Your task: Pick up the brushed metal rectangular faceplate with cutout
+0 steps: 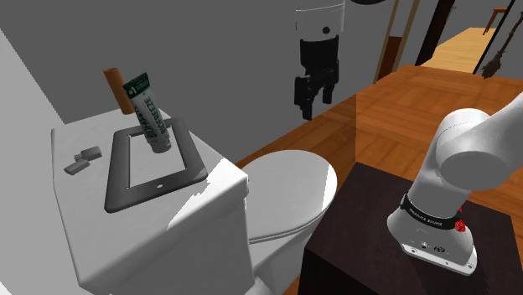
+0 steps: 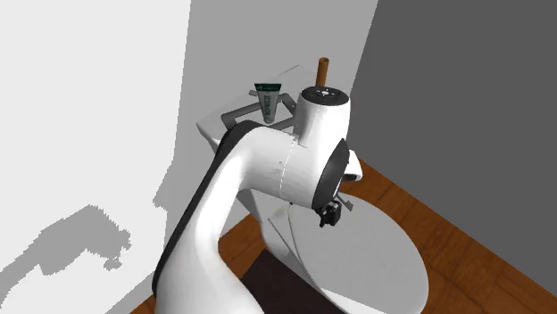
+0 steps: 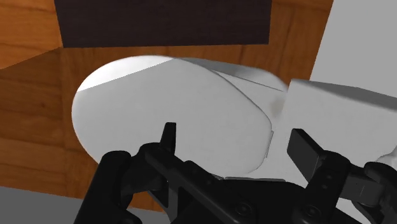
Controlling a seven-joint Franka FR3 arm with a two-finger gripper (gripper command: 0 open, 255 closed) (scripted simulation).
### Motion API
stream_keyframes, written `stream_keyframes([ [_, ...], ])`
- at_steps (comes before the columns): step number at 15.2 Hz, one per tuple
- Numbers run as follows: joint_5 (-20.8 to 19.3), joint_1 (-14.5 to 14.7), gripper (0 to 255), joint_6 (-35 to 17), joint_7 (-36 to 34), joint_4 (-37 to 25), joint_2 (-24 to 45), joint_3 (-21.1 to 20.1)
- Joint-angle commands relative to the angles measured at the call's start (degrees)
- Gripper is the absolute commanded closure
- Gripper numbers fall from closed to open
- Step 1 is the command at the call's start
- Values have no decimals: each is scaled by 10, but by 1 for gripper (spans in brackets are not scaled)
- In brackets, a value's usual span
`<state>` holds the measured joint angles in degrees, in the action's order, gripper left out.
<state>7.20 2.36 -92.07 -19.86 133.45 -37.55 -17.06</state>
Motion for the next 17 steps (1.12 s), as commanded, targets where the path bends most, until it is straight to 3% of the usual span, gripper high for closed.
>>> stream_keyframes([
  [1,11,-2,0,-16,-40,-20,24,-25],
  [10,7,-23,0,-71,-227,-147,160,-145],
  [17,-81,-37,0,-86,-399,-292,314,-241],
])
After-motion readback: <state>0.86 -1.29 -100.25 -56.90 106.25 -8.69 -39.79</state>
